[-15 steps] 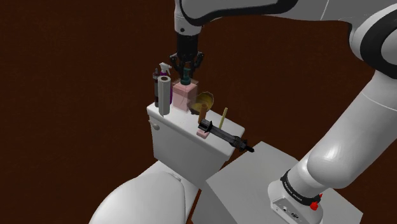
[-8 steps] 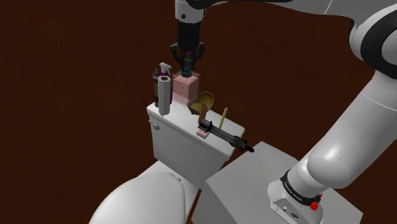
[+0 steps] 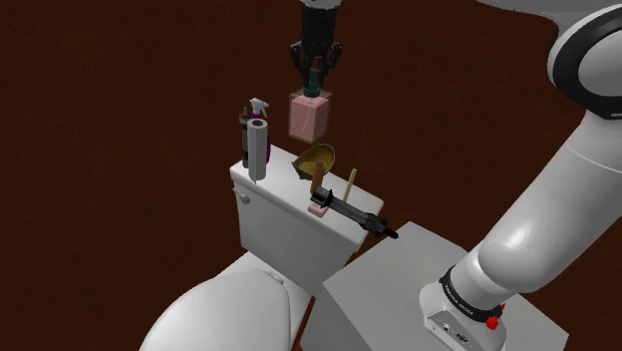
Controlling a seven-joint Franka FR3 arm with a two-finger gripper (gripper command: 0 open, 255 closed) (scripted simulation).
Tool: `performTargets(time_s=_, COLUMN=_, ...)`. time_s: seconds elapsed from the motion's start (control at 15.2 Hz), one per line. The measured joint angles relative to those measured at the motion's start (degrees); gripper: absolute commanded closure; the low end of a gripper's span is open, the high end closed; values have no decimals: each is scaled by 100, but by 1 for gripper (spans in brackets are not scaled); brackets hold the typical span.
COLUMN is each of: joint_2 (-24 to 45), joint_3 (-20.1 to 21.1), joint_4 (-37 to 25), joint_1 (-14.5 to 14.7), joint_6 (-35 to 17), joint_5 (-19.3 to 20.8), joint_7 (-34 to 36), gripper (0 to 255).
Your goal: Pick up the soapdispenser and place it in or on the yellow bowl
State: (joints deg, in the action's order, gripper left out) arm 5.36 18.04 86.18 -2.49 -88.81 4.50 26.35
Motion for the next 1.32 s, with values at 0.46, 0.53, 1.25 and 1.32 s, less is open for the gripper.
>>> performTargets(time_s=0.46, joint_2=222, joint_3=-309, joint_4=-707, joint_1=-376, joint_6=449, joint_5=59, joint_7=-734, gripper=255)
performTargets(time_s=0.53, joint_2=253, joint_3=-322, joint_4=-706, joint_1=-390, joint_6=417, joint_5=67, joint_7=-760, gripper=255)
performTargets(time_s=1.25, joint_2=73, joint_3=-353, joint_4=335, joint_1=-450, joint_6=-447, joint_5=19, joint_7=-779, gripper=255)
performTargets(time_s=1.32, joint_2=50, joint_3=-354, joint_4=445, joint_1=-453, joint_6=-535, joint_5=14, joint_7=-775, gripper=255)
